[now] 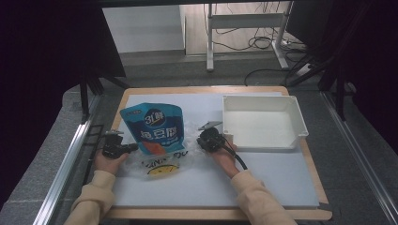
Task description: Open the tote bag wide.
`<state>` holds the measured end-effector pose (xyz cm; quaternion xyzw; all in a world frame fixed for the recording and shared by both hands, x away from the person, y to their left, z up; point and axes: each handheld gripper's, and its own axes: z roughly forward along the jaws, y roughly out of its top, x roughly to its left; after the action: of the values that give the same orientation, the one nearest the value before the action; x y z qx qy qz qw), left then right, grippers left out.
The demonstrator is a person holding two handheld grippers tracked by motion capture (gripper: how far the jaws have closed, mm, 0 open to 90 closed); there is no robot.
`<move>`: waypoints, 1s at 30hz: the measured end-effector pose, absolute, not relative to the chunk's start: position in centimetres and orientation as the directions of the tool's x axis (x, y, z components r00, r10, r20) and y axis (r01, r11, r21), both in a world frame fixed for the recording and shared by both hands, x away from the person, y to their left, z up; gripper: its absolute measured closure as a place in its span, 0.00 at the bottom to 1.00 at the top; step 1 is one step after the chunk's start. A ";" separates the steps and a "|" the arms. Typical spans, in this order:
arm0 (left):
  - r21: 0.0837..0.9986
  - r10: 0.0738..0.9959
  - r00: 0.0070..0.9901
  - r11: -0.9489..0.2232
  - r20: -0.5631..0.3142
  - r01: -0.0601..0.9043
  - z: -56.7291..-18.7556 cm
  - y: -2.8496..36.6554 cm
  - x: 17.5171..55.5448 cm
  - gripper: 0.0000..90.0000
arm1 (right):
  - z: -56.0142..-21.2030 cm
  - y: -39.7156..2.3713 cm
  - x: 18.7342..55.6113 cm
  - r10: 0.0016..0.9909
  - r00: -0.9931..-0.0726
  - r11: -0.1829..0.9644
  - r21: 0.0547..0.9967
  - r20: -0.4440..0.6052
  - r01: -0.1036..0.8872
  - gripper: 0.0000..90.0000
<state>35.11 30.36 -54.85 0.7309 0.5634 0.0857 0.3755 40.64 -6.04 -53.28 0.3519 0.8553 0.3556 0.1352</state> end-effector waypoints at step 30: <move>0.844 0.868 0.380 0.079 -0.319 0.530 -47.9 34.2 32.6 0.25 | -48.0 -7.1 39.1 0.652 -0.755 0.384 0.831 0.064 0.402 0.69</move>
<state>32.58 34.18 -47.89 0.6579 0.5314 0.1667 0.5070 39.05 -7.05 -48.00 0.3213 0.8203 0.4525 0.1382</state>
